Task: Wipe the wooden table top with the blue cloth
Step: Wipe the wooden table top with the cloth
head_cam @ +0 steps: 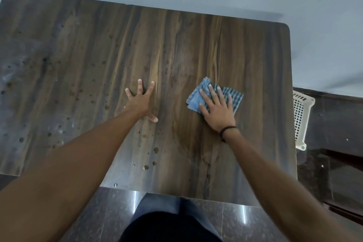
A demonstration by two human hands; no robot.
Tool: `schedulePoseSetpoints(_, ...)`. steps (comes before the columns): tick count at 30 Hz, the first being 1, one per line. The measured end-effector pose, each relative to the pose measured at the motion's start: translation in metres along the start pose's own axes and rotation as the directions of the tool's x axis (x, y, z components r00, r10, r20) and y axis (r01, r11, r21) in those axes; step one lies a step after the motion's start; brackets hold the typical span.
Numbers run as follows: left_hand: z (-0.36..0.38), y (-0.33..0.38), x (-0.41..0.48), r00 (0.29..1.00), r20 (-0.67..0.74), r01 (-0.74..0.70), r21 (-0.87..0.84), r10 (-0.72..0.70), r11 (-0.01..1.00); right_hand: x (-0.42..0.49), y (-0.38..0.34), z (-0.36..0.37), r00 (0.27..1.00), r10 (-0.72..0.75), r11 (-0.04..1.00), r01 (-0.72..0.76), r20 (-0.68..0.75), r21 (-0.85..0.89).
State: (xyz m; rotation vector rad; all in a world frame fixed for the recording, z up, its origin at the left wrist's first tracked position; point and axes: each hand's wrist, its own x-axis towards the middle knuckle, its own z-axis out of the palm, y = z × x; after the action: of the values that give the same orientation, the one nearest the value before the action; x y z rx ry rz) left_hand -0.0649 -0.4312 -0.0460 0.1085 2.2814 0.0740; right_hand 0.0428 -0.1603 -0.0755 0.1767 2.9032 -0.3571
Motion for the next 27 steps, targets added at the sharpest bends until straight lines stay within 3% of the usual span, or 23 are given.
schedulePoseSetpoints(1,0.000,0.000,0.000,1.000,0.001,0.003,0.000,-0.003,1.000,-0.011,-0.020,0.008,0.998,0.052,0.998,-0.051,-0.025,0.023)
schedulePoseSetpoints(3,0.000,0.000,0.001,1.000,0.000,0.006,0.006,-0.006,1.000,-0.053,-0.043,0.029,0.989,-0.144,0.989,0.144,0.022,-0.028)
schedulePoseSetpoints(5,0.000,0.000,0.001,1.000,0.004,0.010,0.004,-0.010,1.000,-0.095,-0.029,0.038,0.844,-0.520,0.842,0.533,0.132,-0.086)
schedulePoseSetpoints(6,-0.001,0.000,0.001,1.000,0.005,0.012,0.001,-0.012,1.000,-0.101,-0.011,0.033,0.738,-0.647,0.737,0.669,0.191,-0.091)
schedulePoseSetpoints(7,0.000,0.000,0.001,1.000,0.001,0.011,0.000,-0.011,1.000,-0.099,0.008,0.029,0.687,-0.697,0.682,0.724,0.204,-0.103)
schedulePoseSetpoints(8,0.000,0.001,0.001,1.000,-0.003,0.012,0.001,-0.012,1.000,-0.091,0.021,0.024,0.710,-0.679,0.702,0.702,0.184,-0.122)
schedulePoseSetpoints(9,-0.001,0.002,0.001,1.000,0.001,0.013,0.004,-0.013,1.000,-0.081,0.027,0.022,0.804,-0.580,0.793,0.594,0.134,-0.130)
schedulePoseSetpoints(10,-0.001,0.003,0.001,1.000,0.006,0.014,0.005,-0.014,1.000,-0.072,0.025,0.020,0.924,-0.375,0.920,0.380,0.075,-0.091)
schedulePoseSetpoints(11,-0.001,0.003,0.001,1.000,0.005,0.013,0.003,-0.013,1.000,-0.064,0.012,0.019,0.992,-0.122,0.992,0.122,0.020,-0.018)
schedulePoseSetpoints(12,-0.001,0.003,-0.001,1.000,-0.001,0.013,0.003,-0.013,1.000,-0.061,-0.007,0.021,0.997,0.075,0.996,-0.074,-0.026,0.041)
schedulePoseSetpoints(13,-0.002,0.003,-0.003,1.000,-0.008,0.014,0.001,-0.014,1.000,-0.064,-0.028,0.025,0.985,0.160,0.985,-0.155,-0.066,0.077)
schedulePoseSetpoints(14,-0.001,0.003,-0.006,1.000,-0.019,0.014,-0.001,-0.014,1.000,-0.073,-0.044,0.032,0.991,0.114,0.992,-0.109,-0.067,0.070)
schedulePoseSetpoints(15,-0.001,0.002,-0.009,0.999,-0.034,0.008,-0.002,-0.008,1.000,-0.088,-0.052,0.041,0.998,-0.054,0.998,0.055,-0.026,0.024)
schedulePoseSetpoints(16,0.001,0.002,-0.013,0.999,-0.050,-0.003,0.003,0.003,1.000,-0.107,-0.050,0.047,0.956,-0.292,0.955,0.294,0.038,-0.041)
schedulePoseSetpoints(18,0.010,-0.001,-0.021,0.997,-0.067,-0.029,0.009,0.029,1.000,-0.127,-0.017,0.044,0.739,-0.653,0.734,0.671,0.165,-0.101)
schedulePoseSetpoints(19,0.016,-0.003,-0.027,0.997,-0.064,-0.031,-0.003,0.030,1.000,-0.126,0.001,0.040,0.659,-0.721,0.651,0.750,0.212,-0.118)
schedulePoseSetpoints(20,0.023,-0.004,-0.033,0.998,-0.058,-0.028,-0.018,0.027,0.999,-0.121,0.016,0.037,0.643,-0.728,0.632,0.764,0.238,-0.132)
schedulePoseSetpoints(21,0.031,-0.006,-0.039,0.999,-0.049,-0.023,-0.030,0.021,0.999,-0.113,0.025,0.034,0.697,-0.682,0.683,0.715,0.221,-0.149)
schedulePoseSetpoints(22,0.039,-0.007,-0.045,0.999,-0.037,-0.019,-0.036,0.018,0.999,-0.105,0.027,0.032,0.805,-0.569,0.793,0.591,0.167,-0.148)
schedulePoseSetpoints(24,0.054,-0.011,-0.055,1.000,-0.023,-0.021,-0.037,0.020,0.999,-0.095,0.007,0.028,0.984,-0.178,0.982,0.179,0.031,-0.051)
schedulePoseSetpoints(25,0.058,-0.013,-0.059,0.999,-0.030,-0.029,-0.037,0.028,0.999,-0.095,-0.012,0.029,1.000,-0.020,1.000,0.020,0.000,0.005)
schedulePoseSetpoints(26,0.061,-0.016,-0.060,0.999,-0.041,-0.038,-0.041,0.036,0.998,-0.102,-0.032,0.035,0.999,0.031,0.999,-0.031,-0.017,0.021)
schedulePoseSetpoints(27,0.062,-0.017,-0.061,0.998,-0.050,-0.046,-0.048,0.043,0.998,-0.114,-0.047,0.043,1.000,-0.027,1.000,0.028,-0.010,0.005)
